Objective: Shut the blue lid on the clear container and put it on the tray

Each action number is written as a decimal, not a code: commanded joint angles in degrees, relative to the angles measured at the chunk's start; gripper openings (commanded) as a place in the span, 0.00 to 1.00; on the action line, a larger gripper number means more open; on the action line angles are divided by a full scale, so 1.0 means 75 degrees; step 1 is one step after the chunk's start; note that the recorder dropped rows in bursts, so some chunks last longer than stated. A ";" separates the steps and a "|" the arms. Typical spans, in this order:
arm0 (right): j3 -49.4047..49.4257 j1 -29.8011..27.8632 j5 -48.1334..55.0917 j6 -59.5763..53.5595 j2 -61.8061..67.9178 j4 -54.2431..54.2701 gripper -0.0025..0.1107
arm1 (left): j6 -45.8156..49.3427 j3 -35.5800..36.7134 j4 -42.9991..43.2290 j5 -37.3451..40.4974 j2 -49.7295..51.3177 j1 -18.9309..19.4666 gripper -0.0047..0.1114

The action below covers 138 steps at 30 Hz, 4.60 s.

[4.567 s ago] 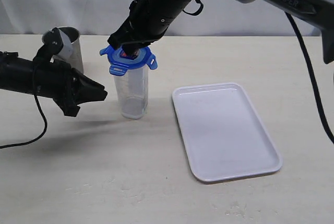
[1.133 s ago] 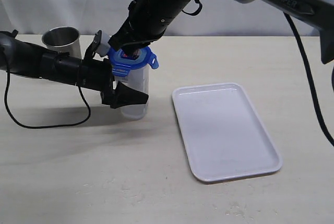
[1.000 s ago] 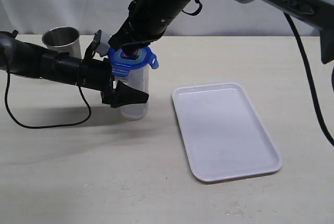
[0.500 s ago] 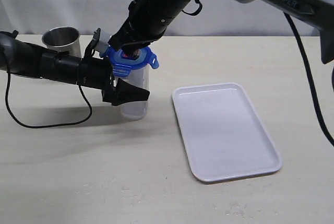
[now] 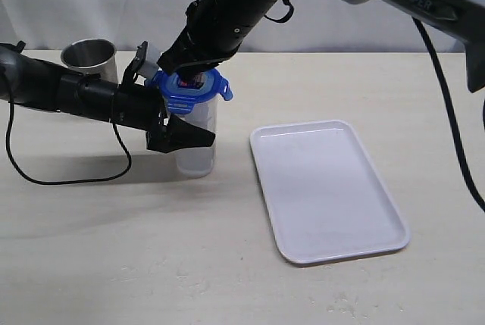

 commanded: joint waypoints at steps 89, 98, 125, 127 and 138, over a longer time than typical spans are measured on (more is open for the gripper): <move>0.1799 -0.1031 -0.0747 0.0134 -0.0615 0.2996 0.40 | 0.0224 -0.0607 -0.0052 -0.0148 -0.0847 -0.0059 0.04; 0.1799 -0.0982 -0.0600 -0.0324 -0.0271 0.3663 0.43 | 0.0224 -0.0607 -0.0100 -0.0040 -0.0847 -0.0059 0.04; 0.1799 -0.0722 -0.0226 -0.0912 0.0097 0.4795 0.43 | 0.0224 -0.0607 -0.0221 -0.0092 -0.0847 -0.0348 0.04; 0.1799 -0.0722 -0.0211 -0.0916 0.0097 0.4861 0.43 | 0.0224 -0.0607 -0.0250 -0.0030 -0.0847 -0.0348 0.04; 0.1799 -0.0722 0.0215 -0.1581 0.0311 0.5967 0.43 | 0.0224 -0.0607 -0.0591 0.0341 -0.0847 -0.0332 0.04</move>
